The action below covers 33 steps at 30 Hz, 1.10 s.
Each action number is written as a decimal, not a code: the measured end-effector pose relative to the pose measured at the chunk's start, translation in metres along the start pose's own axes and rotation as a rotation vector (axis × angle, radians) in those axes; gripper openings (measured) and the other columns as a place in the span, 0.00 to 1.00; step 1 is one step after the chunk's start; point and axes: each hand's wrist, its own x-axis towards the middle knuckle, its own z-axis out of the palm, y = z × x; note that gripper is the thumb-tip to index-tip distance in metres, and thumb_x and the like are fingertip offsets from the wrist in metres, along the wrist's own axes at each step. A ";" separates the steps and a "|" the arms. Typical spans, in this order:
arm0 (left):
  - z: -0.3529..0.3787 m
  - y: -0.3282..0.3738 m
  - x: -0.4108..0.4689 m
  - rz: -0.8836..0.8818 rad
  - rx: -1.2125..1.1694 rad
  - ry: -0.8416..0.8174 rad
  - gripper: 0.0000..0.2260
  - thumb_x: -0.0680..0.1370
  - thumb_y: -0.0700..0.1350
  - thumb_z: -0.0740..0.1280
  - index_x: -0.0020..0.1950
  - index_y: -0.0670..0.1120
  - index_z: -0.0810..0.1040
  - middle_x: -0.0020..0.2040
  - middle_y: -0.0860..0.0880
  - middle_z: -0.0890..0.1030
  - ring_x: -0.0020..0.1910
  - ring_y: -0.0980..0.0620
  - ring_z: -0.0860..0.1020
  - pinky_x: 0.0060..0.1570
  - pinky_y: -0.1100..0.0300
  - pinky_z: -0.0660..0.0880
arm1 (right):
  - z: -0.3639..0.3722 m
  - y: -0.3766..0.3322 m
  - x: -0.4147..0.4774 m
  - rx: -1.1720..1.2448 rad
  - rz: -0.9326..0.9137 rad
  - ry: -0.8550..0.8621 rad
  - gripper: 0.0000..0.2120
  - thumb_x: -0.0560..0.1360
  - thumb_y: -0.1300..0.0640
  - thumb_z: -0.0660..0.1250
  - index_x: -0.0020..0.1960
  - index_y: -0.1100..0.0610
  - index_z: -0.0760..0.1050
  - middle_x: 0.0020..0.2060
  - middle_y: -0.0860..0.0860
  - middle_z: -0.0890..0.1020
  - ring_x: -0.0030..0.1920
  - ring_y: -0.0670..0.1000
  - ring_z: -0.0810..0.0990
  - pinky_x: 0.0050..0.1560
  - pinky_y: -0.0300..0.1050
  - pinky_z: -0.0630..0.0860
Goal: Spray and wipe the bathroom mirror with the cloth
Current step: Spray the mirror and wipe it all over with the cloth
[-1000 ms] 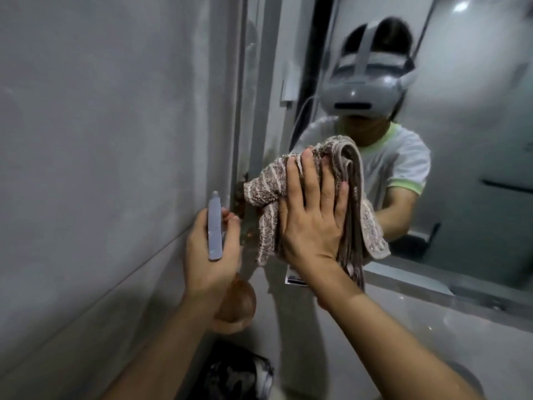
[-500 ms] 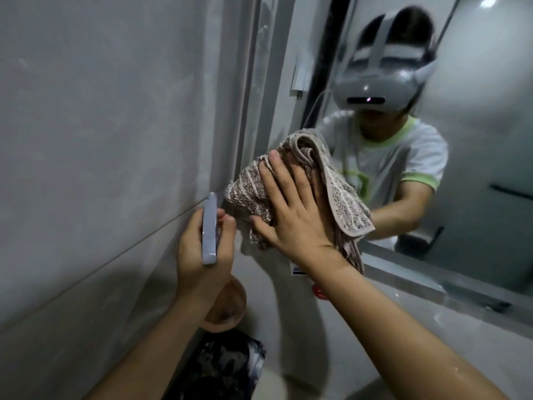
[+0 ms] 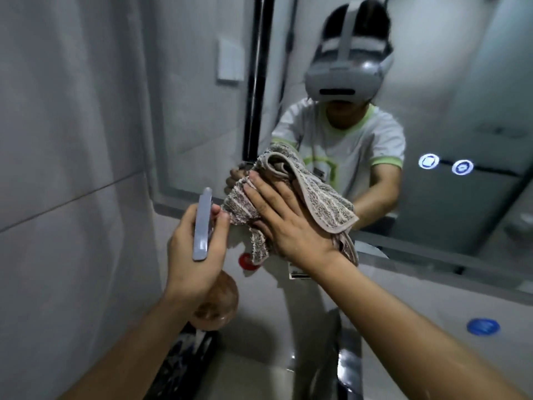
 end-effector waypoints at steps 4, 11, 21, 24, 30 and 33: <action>0.034 0.022 -0.032 0.033 -0.012 -0.047 0.01 0.76 0.44 0.65 0.45 0.50 0.74 0.38 0.52 0.77 0.35 0.67 0.76 0.33 0.74 0.71 | -0.027 0.033 -0.042 -0.017 -0.029 -0.005 0.23 0.78 0.55 0.58 0.71 0.61 0.60 0.71 0.56 0.64 0.71 0.53 0.56 0.73 0.45 0.47; 0.116 0.061 -0.096 0.084 0.027 -0.143 0.04 0.76 0.42 0.64 0.44 0.51 0.74 0.37 0.52 0.75 0.36 0.68 0.75 0.34 0.75 0.70 | -0.086 0.106 -0.148 -0.097 0.034 -0.044 0.24 0.78 0.55 0.57 0.72 0.60 0.58 0.71 0.55 0.63 0.73 0.52 0.52 0.73 0.43 0.44; 0.269 0.128 -0.189 0.137 -0.017 -0.222 0.01 0.75 0.50 0.65 0.44 0.54 0.74 0.39 0.55 0.78 0.37 0.65 0.76 0.37 0.67 0.73 | -0.186 0.221 -0.281 -0.141 0.103 -0.052 0.24 0.77 0.55 0.57 0.71 0.61 0.60 0.70 0.55 0.63 0.73 0.44 0.37 0.72 0.40 0.38; 0.306 0.145 -0.210 0.173 -0.041 -0.270 0.01 0.75 0.49 0.64 0.44 0.54 0.73 0.37 0.54 0.76 0.36 0.64 0.75 0.36 0.73 0.70 | -0.208 0.247 -0.314 -0.121 0.122 -0.087 0.25 0.76 0.55 0.59 0.71 0.60 0.60 0.71 0.56 0.64 0.73 0.43 0.37 0.73 0.40 0.38; 0.353 0.165 -0.233 0.212 -0.092 -0.324 0.08 0.74 0.50 0.63 0.48 0.47 0.76 0.42 0.47 0.80 0.39 0.58 0.76 0.39 0.65 0.72 | -0.230 0.275 -0.347 -0.111 0.112 -0.112 0.27 0.75 0.56 0.63 0.71 0.59 0.60 0.70 0.56 0.65 0.72 0.50 0.49 0.73 0.39 0.40; 0.358 0.172 -0.235 0.229 -0.117 -0.347 0.05 0.74 0.49 0.63 0.46 0.50 0.75 0.40 0.48 0.79 0.38 0.58 0.76 0.38 0.67 0.71 | -0.232 0.276 -0.351 -0.245 0.079 -0.071 0.25 0.73 0.53 0.59 0.69 0.58 0.61 0.68 0.53 0.69 0.72 0.49 0.45 0.72 0.42 0.37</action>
